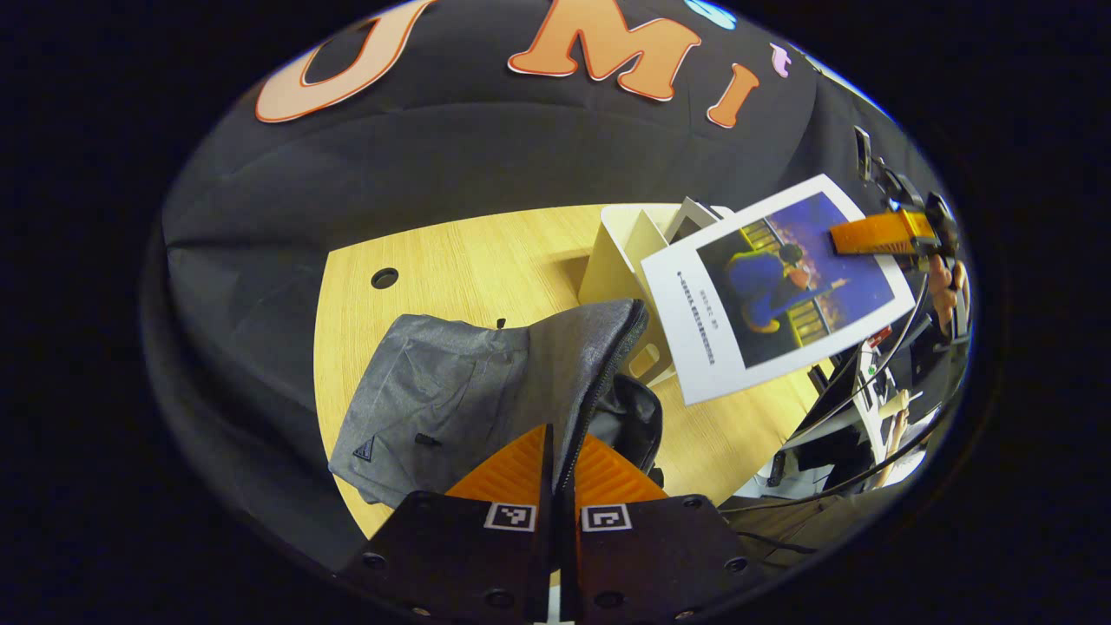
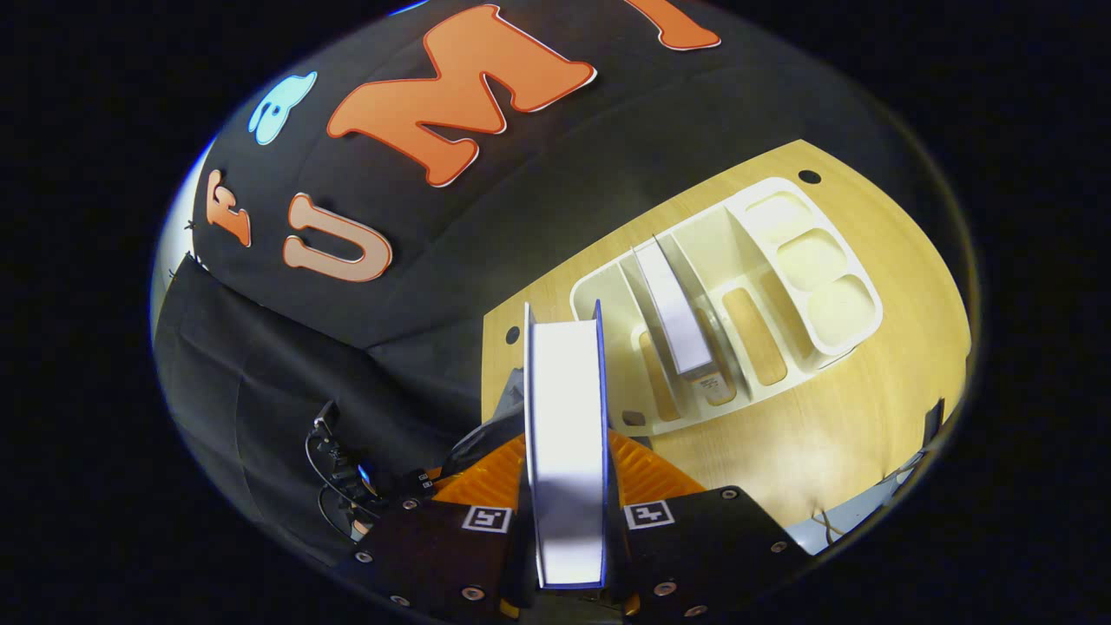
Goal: Open the schoolbag, grab two books from the bookshelf and put them into the schoolbag.
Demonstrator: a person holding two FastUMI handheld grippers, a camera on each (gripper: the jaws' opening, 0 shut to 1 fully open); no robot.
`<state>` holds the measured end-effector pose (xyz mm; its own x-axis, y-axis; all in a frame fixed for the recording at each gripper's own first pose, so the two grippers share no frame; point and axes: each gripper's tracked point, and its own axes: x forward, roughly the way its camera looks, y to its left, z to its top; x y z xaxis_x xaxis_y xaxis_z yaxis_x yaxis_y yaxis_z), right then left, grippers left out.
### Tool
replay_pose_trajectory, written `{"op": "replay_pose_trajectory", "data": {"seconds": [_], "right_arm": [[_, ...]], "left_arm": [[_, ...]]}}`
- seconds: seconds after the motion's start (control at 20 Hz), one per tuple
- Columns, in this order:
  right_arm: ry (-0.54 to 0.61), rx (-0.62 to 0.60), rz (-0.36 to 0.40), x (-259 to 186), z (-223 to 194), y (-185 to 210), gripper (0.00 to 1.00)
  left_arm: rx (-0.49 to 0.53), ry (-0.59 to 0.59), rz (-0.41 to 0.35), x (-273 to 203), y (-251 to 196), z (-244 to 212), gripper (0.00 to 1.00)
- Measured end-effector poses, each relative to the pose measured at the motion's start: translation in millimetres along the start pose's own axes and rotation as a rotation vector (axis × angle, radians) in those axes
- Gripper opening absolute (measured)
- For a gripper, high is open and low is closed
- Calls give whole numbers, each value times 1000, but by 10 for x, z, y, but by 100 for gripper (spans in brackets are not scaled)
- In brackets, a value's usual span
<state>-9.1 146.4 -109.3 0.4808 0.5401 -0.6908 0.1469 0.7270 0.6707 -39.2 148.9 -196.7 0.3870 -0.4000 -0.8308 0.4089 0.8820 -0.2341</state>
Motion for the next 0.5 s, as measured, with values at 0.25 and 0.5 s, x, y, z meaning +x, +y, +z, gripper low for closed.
{"op": "replay_pose_trajectory", "data": {"seconds": [0.25,0.5], "right_arm": [[23,40,48,216,-415,56,33],[40,110,118,525,-761,78,33]], "left_arm": [[-34,-12,-16,-45,42,35,5],[-57,-26,-8,-116,74,47,5]]}}
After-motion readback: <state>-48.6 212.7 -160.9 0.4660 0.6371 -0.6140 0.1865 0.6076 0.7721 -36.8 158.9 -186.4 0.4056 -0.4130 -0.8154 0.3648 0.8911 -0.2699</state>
